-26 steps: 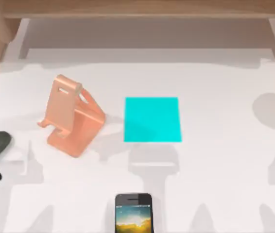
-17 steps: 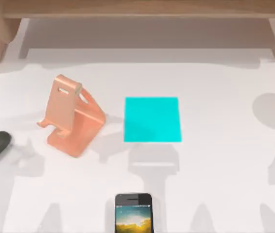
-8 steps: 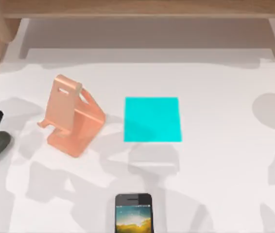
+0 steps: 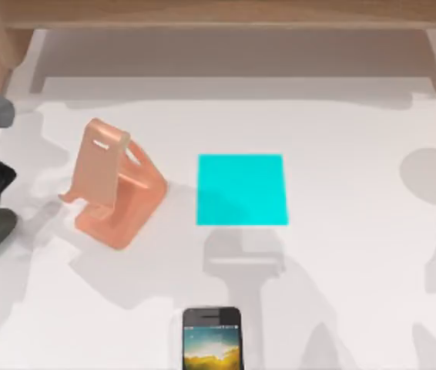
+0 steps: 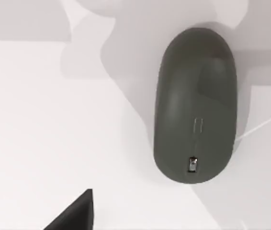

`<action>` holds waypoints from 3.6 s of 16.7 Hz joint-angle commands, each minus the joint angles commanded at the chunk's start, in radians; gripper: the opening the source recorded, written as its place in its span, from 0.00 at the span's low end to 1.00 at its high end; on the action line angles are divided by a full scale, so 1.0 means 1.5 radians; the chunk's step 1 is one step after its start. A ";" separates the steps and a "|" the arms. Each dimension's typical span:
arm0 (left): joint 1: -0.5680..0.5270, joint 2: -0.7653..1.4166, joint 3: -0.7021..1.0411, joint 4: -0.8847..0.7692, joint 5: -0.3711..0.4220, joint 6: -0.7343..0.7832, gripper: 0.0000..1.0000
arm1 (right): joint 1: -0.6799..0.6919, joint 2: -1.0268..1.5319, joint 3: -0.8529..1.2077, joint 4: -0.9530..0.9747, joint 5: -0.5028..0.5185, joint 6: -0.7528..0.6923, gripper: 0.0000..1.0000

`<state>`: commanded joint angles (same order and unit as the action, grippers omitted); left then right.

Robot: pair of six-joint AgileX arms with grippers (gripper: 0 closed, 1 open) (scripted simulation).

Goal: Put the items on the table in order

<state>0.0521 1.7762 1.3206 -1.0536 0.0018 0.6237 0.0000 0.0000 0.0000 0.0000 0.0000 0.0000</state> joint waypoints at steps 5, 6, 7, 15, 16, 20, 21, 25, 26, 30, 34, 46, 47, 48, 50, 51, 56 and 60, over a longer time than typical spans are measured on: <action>0.002 0.053 0.043 -0.034 0.000 0.020 1.00 | 0.000 0.000 0.000 0.000 0.000 0.000 1.00; 0.002 0.053 0.043 -0.034 0.000 0.020 1.00 | 0.000 0.000 0.000 0.000 0.000 0.000 1.00; 0.002 0.053 0.043 -0.034 0.000 0.020 1.00 | 0.000 0.000 0.000 0.000 0.000 0.000 1.00; 0.002 0.105 -0.043 0.110 0.000 0.021 1.00 | 0.000 0.000 0.000 0.000 0.000 0.000 1.00; 0.002 0.117 -0.060 0.140 0.001 0.021 1.00 | 0.000 0.000 0.000 0.000 0.000 0.000 1.00; 0.003 0.140 -0.094 0.190 0.001 0.023 1.00 | 0.000 0.000 0.000 0.000 0.000 0.000 1.00; 0.003 0.140 -0.094 0.190 0.001 0.023 1.00 | 0.000 0.000 0.000 0.000 0.000 0.000 1.00; 0.003 0.140 -0.094 0.190 0.001 0.023 0.85 | 0.000 0.000 0.000 0.000 0.000 0.000 1.00; 0.003 0.140 -0.094 0.190 0.001 0.023 0.77 | 0.000 0.000 0.000 0.000 0.000 0.000 1.00; 0.003 0.140 -0.094 0.190 0.001 0.023 0.47 | 0.000 0.000 0.000 0.000 0.000 0.000 1.00; 0.003 0.140 -0.094 0.190 0.001 0.023 0.17 | 0.000 0.000 0.000 0.000 0.000 0.000 1.00; 0.002 0.128 -0.089 0.182 0.005 0.020 0.00 | 0.000 0.000 0.000 0.000 0.000 0.000 1.00; 0.002 0.125 -0.083 0.174 0.005 0.020 0.00 | 0.000 0.000 0.000 0.000 0.000 0.000 1.00; 0.001 0.121 -0.073 0.160 0.005 0.021 0.00 | 0.000 0.000 0.000 0.000 0.000 0.000 1.00; 0.000 0.109 -0.045 0.115 0.005 0.022 0.00 | 0.000 0.000 0.000 0.000 0.000 0.000 1.00; 0.000 0.100 -0.028 0.089 0.005 0.022 0.00 | 0.000 0.000 0.000 0.000 0.000 0.000 1.00; -0.001 0.052 0.054 -0.042 0.004 0.020 0.00 | 0.000 0.000 0.000 0.000 0.000 0.000 1.00; 0.000 0.040 0.072 -0.067 0.004 0.017 0.00 | 0.000 0.000 0.000 0.000 0.000 0.000 1.00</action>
<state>0.0515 1.8363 1.4288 -1.1537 0.0078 0.6498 0.0000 0.0000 0.0000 0.0000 0.0000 0.0000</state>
